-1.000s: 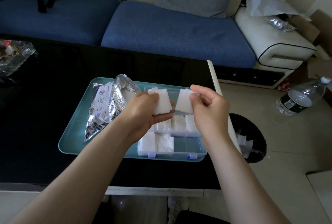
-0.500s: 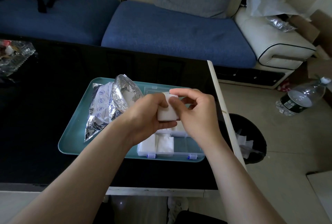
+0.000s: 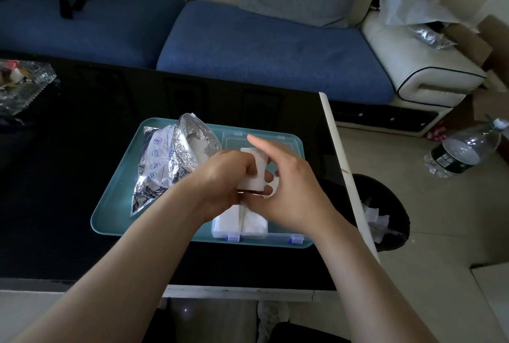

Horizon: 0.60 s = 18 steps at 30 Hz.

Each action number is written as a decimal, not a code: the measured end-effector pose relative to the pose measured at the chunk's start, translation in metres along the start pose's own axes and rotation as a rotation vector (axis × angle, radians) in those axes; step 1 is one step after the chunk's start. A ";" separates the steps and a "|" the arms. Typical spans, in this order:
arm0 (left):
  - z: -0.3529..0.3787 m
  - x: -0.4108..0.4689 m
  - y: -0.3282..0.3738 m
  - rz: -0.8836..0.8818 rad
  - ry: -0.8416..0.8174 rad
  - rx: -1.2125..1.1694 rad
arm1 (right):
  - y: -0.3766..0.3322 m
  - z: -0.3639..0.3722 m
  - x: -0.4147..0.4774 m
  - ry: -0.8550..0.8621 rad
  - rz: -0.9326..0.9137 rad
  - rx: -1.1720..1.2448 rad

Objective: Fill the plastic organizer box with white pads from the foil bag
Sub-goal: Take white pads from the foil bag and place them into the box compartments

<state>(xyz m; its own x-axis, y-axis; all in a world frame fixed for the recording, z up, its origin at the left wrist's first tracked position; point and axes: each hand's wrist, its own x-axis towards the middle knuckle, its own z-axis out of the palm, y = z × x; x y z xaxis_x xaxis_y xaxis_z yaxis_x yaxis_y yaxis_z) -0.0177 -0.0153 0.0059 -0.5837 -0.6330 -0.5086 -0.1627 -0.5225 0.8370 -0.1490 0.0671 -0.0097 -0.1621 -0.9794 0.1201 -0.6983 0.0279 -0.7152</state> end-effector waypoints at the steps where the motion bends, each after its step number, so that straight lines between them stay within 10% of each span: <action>1: 0.000 0.000 -0.001 -0.001 0.000 0.022 | -0.002 -0.001 0.000 -0.028 0.041 0.088; 12: -0.004 0.003 -0.005 0.105 0.015 0.444 | 0.007 -0.007 0.007 0.102 0.387 0.431; 18: -0.018 0.009 -0.020 0.292 0.195 1.166 | 0.024 -0.004 0.002 -0.024 0.729 0.294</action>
<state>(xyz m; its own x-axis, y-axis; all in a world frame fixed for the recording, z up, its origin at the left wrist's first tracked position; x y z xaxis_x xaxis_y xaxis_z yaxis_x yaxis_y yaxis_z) -0.0053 -0.0213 -0.0191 -0.6044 -0.7688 -0.2088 -0.7212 0.4168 0.5533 -0.1693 0.0671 -0.0238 -0.4914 -0.7386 -0.4615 -0.2083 0.6142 -0.7612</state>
